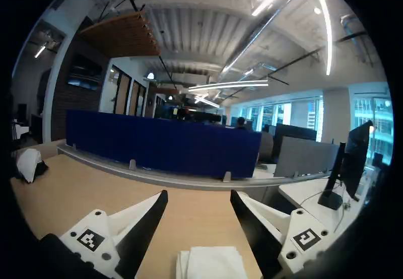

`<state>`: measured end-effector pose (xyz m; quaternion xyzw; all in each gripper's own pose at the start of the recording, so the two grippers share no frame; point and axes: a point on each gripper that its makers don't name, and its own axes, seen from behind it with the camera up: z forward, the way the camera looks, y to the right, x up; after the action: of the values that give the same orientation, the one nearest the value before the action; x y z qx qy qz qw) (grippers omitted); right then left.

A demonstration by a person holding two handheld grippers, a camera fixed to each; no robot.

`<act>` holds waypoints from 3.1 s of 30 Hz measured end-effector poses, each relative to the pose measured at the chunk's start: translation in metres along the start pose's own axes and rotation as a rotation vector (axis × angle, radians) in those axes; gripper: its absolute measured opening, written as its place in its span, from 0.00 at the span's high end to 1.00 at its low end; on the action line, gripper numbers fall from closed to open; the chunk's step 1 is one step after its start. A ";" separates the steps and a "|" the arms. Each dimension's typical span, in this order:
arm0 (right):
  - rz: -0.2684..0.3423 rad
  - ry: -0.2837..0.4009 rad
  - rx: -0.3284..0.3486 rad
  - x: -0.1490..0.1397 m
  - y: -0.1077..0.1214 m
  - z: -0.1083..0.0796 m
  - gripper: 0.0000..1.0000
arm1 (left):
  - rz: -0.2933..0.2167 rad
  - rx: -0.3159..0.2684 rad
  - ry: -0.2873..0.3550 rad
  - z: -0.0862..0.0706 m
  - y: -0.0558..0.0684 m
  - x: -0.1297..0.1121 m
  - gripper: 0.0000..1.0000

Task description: Fold towel

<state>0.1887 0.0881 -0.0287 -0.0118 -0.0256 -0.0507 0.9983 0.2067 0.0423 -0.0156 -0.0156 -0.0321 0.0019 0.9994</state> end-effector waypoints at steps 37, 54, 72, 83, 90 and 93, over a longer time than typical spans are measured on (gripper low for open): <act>0.069 0.015 0.057 0.026 -0.121 0.021 0.04 | -0.045 -0.025 0.001 0.020 -0.007 -0.028 0.13; 0.120 0.040 0.002 0.012 -0.095 0.022 0.04 | -0.028 0.021 0.048 0.014 -0.022 -0.107 0.13; 0.085 0.024 -0.008 -0.022 -0.107 0.025 0.04 | -0.042 0.022 0.083 0.024 -0.049 -0.179 0.13; 0.069 0.005 -0.019 -0.029 -0.103 0.027 0.04 | -0.052 0.015 0.062 0.027 -0.047 -0.201 0.13; 0.059 0.002 -0.017 -0.034 -0.103 0.028 0.04 | -0.035 0.001 0.048 0.030 -0.041 -0.206 0.13; 0.059 0.001 -0.015 -0.033 -0.103 0.028 0.04 | -0.033 0.002 0.049 0.030 -0.041 -0.206 0.13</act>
<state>0.1436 -0.0099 -0.0004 -0.0202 -0.0246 -0.0216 0.9993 -0.0012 0.0014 0.0027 -0.0139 -0.0079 -0.0151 0.9998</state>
